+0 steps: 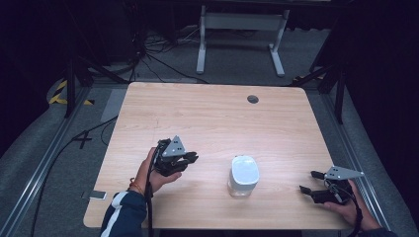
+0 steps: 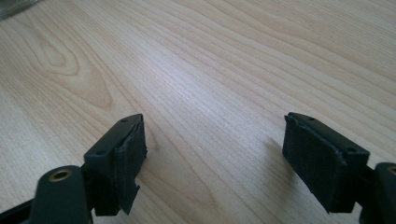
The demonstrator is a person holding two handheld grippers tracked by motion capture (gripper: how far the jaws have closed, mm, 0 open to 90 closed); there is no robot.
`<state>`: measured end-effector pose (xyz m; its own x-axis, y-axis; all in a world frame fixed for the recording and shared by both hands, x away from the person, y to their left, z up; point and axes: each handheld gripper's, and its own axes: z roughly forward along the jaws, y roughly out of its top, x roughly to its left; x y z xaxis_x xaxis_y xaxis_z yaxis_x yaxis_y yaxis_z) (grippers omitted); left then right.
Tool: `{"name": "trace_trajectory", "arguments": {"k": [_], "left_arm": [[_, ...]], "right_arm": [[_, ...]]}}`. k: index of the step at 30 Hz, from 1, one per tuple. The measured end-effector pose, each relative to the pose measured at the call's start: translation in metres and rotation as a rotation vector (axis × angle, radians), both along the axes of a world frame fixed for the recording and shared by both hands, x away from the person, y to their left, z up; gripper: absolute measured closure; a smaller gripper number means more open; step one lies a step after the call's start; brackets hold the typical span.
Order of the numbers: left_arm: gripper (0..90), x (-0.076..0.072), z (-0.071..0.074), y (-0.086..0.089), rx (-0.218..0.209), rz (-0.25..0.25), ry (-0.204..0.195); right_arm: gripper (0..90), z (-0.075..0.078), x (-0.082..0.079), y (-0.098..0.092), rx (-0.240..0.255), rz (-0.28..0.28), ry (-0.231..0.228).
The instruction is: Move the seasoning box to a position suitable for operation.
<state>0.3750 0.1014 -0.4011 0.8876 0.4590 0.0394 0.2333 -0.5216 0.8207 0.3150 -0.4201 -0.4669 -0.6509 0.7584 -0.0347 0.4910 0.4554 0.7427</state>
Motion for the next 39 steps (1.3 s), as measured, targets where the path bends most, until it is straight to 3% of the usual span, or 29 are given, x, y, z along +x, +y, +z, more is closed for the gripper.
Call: {"name": "trace_trajectory", "arguments": {"k": [3,7,16,17,28,39], "left_arm": [[86.5,0.001,0.006,-0.010,-0.015,-0.031,-0.009],[89.3,0.003,0.014,-0.021,-0.066,-0.063,-0.016],[89.8,0.007,0.026,-0.056,-0.087,-0.157,-0.047],[89.8,0.009,0.027,-0.067,-0.095,-0.180,-0.047],[89.8,0.016,0.025,-0.096,-0.096,-0.224,-0.028],[89.8,0.021,0.021,-0.111,-0.102,-0.255,-0.003]], "right_arm": [[21.6,0.000,0.000,0.000,0.001,0.000,0.000],[21.6,0.000,0.000,0.000,0.000,0.000,0.000],[21.6,0.000,0.000,0.000,0.001,0.000,0.001],[21.6,0.000,0.000,0.000,0.001,0.000,0.001],[21.6,0.000,0.000,0.000,0.000,0.000,-0.001],[22.1,0.001,0.000,0.000,-0.004,0.003,0.006]]}}
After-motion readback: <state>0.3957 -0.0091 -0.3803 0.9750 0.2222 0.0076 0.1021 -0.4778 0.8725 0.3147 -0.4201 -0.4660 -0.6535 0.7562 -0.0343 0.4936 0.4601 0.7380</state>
